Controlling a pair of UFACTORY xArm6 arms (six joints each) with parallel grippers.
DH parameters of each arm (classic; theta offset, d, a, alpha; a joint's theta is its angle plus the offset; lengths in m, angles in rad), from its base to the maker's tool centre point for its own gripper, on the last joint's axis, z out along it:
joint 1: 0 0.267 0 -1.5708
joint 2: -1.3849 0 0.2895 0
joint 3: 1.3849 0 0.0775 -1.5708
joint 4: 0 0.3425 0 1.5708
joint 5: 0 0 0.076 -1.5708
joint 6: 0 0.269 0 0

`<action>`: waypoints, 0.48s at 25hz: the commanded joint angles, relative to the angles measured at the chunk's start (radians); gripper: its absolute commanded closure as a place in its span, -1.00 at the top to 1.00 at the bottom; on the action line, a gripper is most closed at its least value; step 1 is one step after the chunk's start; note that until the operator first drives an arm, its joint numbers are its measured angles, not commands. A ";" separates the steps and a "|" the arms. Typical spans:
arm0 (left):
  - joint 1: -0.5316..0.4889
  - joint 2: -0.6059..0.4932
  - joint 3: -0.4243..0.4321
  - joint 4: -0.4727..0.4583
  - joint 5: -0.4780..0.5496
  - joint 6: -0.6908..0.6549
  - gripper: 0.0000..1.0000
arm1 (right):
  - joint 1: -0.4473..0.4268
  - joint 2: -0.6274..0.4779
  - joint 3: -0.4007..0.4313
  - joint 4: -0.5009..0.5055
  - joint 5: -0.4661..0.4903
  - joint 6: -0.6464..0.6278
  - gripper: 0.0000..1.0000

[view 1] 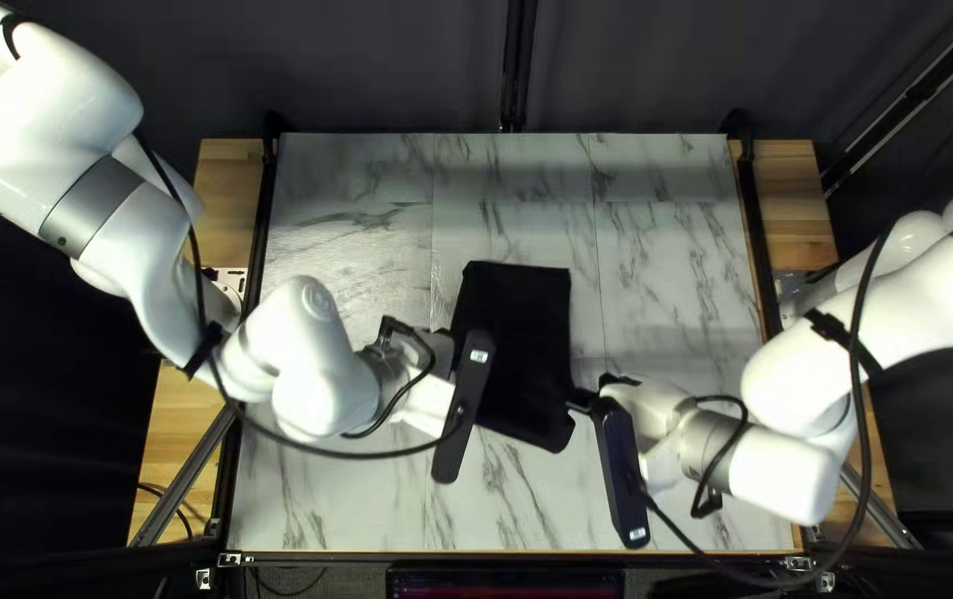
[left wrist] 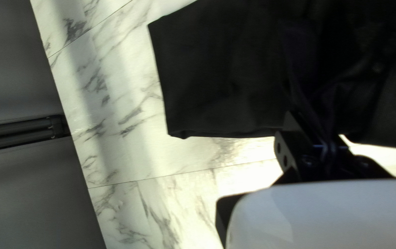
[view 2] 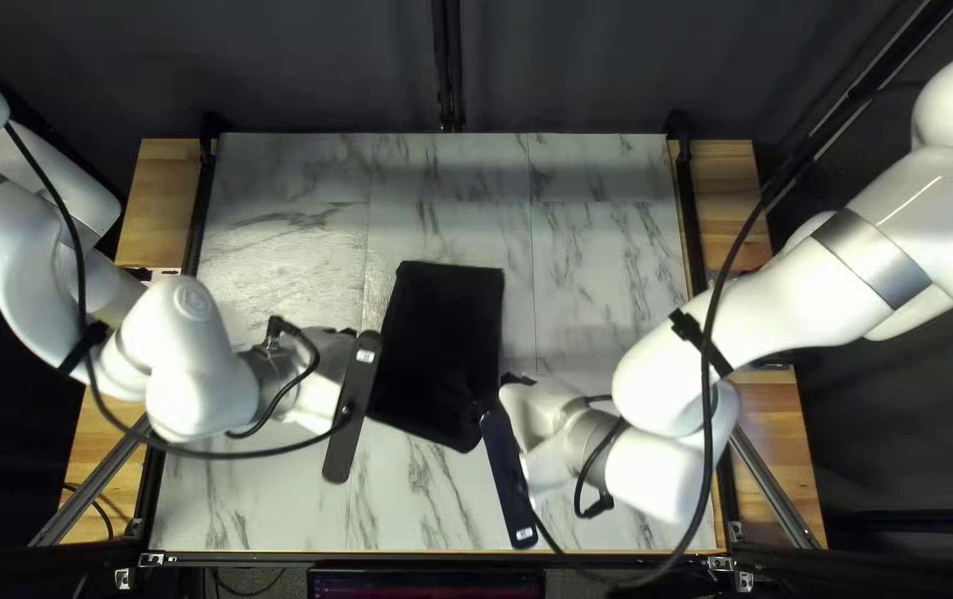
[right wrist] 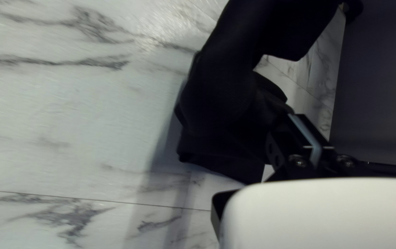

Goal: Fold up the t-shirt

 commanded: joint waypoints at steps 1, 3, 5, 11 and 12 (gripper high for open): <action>0.127 -0.009 0.055 0.004 -0.100 0.068 -1.00 | -0.124 -0.048 0.086 -0.062 -0.118 0.001 -1.00; 0.176 -0.011 0.069 -0.002 -0.131 0.101 -1.00 | -0.171 -0.061 0.108 -0.075 -0.159 -0.010 -1.00; 0.217 -0.009 0.070 -0.014 -0.151 0.141 -1.00 | -0.215 -0.088 0.141 -0.082 -0.194 -0.026 -1.00; 0.325 0.032 0.050 -0.029 -0.223 0.246 -1.00 | -0.255 -0.142 0.181 -0.046 -0.209 -0.081 -1.00; 0.347 0.046 0.045 -0.027 -0.244 0.262 -1.00 | -0.256 -0.149 0.186 -0.037 -0.206 -0.090 -1.00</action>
